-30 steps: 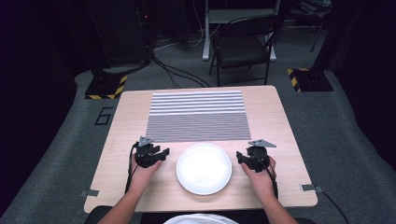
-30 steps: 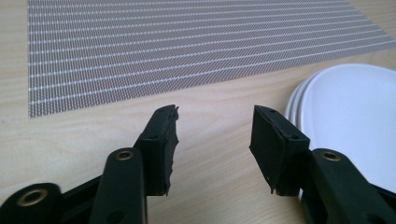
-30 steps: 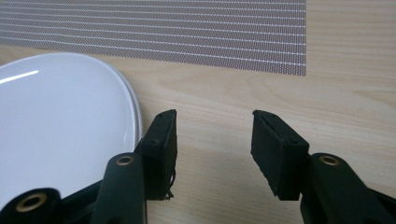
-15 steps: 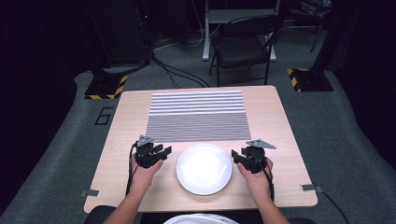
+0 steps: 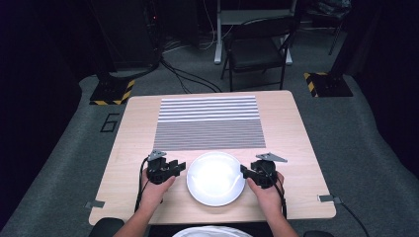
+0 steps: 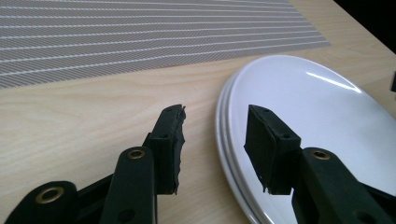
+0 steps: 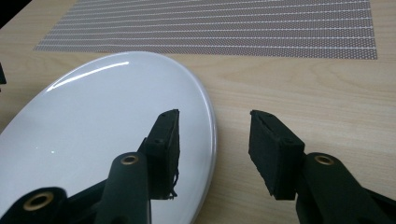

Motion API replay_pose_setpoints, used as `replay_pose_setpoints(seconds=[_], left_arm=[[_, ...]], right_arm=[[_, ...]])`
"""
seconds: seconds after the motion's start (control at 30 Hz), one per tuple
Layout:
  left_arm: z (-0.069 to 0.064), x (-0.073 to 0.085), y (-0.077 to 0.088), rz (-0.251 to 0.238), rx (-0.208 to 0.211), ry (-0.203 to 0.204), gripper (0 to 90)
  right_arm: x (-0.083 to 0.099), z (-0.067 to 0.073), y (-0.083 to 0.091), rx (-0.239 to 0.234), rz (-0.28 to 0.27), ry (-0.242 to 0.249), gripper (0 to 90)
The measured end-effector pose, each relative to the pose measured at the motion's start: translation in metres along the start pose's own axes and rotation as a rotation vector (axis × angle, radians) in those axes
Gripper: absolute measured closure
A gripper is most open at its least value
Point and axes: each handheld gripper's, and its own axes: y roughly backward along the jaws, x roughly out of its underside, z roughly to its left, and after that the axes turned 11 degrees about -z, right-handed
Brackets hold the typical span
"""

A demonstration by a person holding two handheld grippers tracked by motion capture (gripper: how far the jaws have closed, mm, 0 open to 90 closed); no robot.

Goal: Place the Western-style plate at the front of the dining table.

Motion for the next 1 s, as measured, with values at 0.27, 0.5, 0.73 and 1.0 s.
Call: replay_pose_setpoints(seconds=[0.27, 0.5, 0.73, 1.0], left_arm=[[-0.014, 0.01, -0.006, 0.03, 0.03, -0.027, 57.1], [-0.02, 0.014, -0.01, 0.046, 0.042, -0.029, 57.1], [-0.022, 0.015, -0.011, 0.054, 0.055, -0.016, 57.4], [-0.022, 0.016, -0.012, 0.065, 0.058, -0.008, 56.9]], right_arm=[[0.004, 0.001, 0.001, 0.0, 0.006, 0.012, 51.8], [0.005, 0.0, 0.001, -0.003, 0.009, -0.006, 51.7], [0.007, 0.003, 0.002, -0.002, 0.01, 0.001, 51.8], [0.01, 0.005, 0.0, -0.008, 0.02, -0.001, 51.5]])
